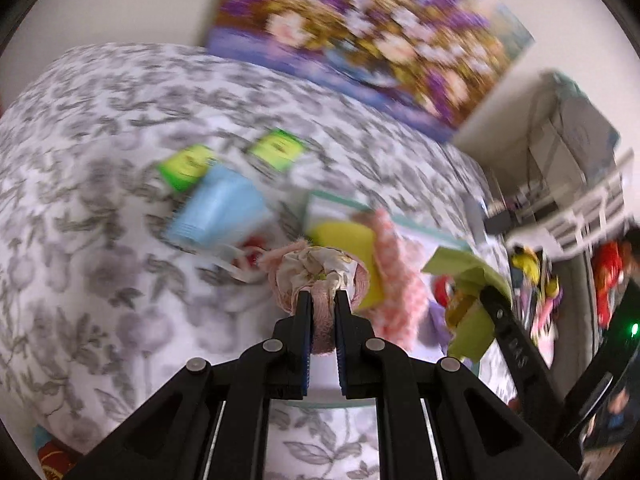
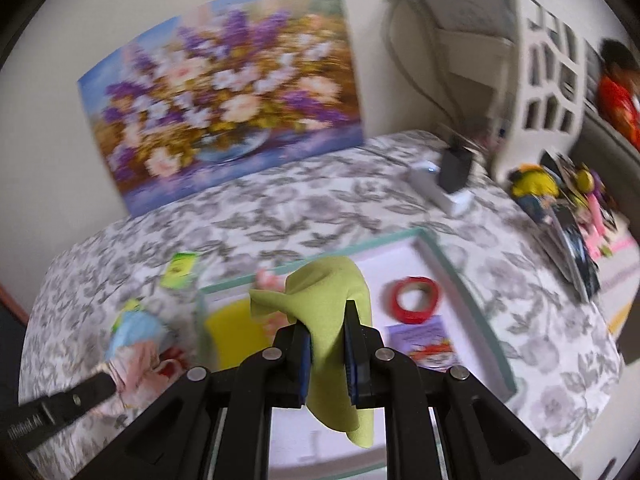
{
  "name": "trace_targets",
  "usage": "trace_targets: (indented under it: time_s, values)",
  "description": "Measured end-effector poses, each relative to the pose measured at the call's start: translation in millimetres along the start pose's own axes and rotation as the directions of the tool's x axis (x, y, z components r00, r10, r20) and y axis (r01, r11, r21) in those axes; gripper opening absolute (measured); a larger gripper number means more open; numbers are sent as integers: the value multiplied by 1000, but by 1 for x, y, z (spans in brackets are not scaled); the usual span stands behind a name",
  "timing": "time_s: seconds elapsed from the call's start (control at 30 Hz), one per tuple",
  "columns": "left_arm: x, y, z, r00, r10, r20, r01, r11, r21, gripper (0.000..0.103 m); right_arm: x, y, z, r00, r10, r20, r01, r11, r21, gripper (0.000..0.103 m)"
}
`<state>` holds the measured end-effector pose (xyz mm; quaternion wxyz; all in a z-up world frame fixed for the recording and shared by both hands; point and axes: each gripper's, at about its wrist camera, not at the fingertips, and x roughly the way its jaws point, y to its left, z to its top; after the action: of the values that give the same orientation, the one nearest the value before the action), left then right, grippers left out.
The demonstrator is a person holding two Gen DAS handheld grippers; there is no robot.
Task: Organize soft objects
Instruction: 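Carry green cloth and pink scrunchie into the white tray and release both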
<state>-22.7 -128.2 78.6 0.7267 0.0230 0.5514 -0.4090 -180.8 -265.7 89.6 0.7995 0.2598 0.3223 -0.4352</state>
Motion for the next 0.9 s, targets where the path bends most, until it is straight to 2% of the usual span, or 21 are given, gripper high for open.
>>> trace_targets:
  time_s: [0.13, 0.27, 0.33, 0.4, 0.43, 0.47, 0.53, 0.57, 0.6, 0.67, 0.73, 0.8, 0.9]
  values:
    - [16, -26, -11, 998, -18, -60, 22, 997, 68, 11, 3, -31, 2, 999, -31, -15, 31, 997, 66, 15]
    - [28, -43, -19, 995, 3, -95, 7, 994, 109, 13, 4, -54, 2, 999, -41, -28, 43, 994, 103, 18]
    - [35, -45, -21, 993, 12, -119, 2, 994, 112, 24, 5, -57, 2, 999, -34, -38, 38, 994, 104, 18]
    - [39, -44, -23, 990, 15, -138, -1, 995, 101, 49, 6, -57, 1, 999, -29, -44, 33, 994, 101, 18]
    - [40, -42, -23, 990, 18, -141, -4, 995, 96, 54, 6, -56, 1, 998, -24, -50, 29, 995, 99, 18]
    - [40, -41, -23, 990, 26, -142, -13, 996, 92, 60, 7, -55, 0, 998, -17, -57, 23, 995, 95, 23]
    - [41, -38, -21, 989, 51, -135, -39, 995, 89, 61, 8, -51, 0, 998, -7, -66, 13, 996, 84, 46]
    - [42, -35, -21, 989, 65, -132, -54, 995, 88, 63, 9, -48, -1, 998, -8, -68, 13, 997, 76, 64]
    - [42, -33, -20, 989, 75, -130, -65, 995, 82, 68, 9, -46, -1, 998, -10, -68, 15, 998, 68, 69]
    - [44, -29, -19, 988, 86, -128, -78, 995, 69, 74, 11, -43, -2, 997, -16, -74, 20, 998, 51, 70]
    - [44, -23, -18, 988, 98, -123, -92, 994, 56, 78, 14, -41, -3, 996, -27, -89, 30, 999, 36, 76]
    - [44, -18, -16, 986, 116, -117, -112, 993, 45, 86, 19, -40, -6, 993, -41, -111, 44, 999, 25, 89]
    - [45, -9, -13, 984, 147, -104, -146, 989, 25, 86, 28, -40, -10, 987, -58, -152, 60, 998, 9, 103]
